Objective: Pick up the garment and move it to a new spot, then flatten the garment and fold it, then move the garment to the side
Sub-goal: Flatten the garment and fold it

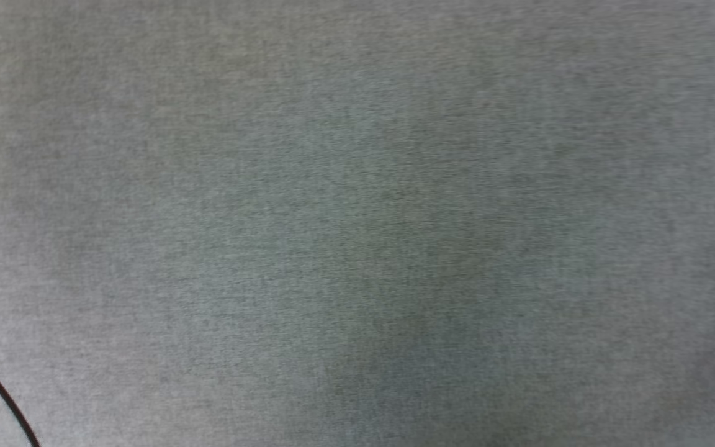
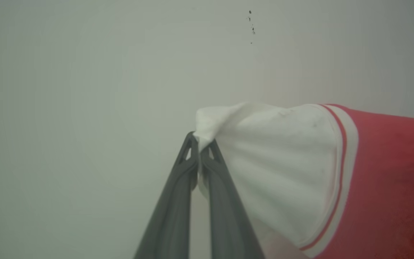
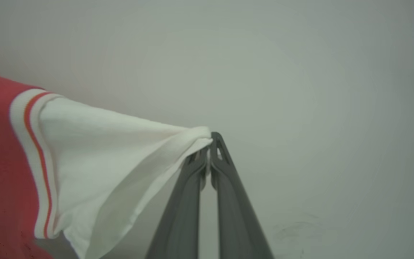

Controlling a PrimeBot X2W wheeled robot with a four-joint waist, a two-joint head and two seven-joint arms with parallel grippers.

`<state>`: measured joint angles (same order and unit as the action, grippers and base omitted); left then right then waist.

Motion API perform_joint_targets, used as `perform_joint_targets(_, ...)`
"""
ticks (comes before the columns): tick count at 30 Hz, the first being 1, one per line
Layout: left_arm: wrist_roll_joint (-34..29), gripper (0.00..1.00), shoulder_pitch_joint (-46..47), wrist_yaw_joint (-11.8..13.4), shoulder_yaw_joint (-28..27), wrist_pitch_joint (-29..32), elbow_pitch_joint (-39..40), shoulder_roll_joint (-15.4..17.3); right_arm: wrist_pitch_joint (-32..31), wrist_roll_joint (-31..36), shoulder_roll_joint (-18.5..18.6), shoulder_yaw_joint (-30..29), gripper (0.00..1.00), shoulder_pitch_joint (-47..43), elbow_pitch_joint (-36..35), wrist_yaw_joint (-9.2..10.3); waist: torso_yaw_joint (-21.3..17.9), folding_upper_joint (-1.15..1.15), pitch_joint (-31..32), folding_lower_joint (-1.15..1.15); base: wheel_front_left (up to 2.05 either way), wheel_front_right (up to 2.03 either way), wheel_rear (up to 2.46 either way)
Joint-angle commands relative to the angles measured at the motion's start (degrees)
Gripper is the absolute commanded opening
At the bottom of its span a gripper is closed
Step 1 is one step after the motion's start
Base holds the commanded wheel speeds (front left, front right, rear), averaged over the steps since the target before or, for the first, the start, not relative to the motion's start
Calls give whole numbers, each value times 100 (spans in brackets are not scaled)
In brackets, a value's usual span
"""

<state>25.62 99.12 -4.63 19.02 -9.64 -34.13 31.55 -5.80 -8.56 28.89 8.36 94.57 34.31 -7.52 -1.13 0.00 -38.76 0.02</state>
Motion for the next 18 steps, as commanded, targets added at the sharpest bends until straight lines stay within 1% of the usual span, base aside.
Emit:
perform_joint_targets(1,45,0,-58,-87,73,-194,-317,-155,150,46,-97,-27,0,-8,239,6,174,0,-132,-2,0,0,0)
perform_joint_targets(2,45,0,-58,-87,73,-194,-317,-155,150,46,-97,-27,0,-8,239,6,174,0,-132,-2,0,0,0)
perform_joint_targets(5,106,0,-345,-157,169,-392,-676,-301,342,52,-216,-36,0,-277,573,6,242,0,-90,-2,0,0,0)
perform_joint_targets(10,205,0,-1207,-228,329,-532,-919,-569,629,-92,-379,65,0,-930,1008,6,314,0,205,-2,0,0,0)
perform_joint_targets(14,284,0,-2155,-254,350,-563,-763,-701,755,-391,-432,342,0,-1643,1107,6,334,0,580,-2,0,0,0)
perform_joint_targets(18,287,0,-3320,-265,379,-566,-397,-750,668,-906,-324,825,0,-2548,989,6,334,0,1002,-2,0,0,0)
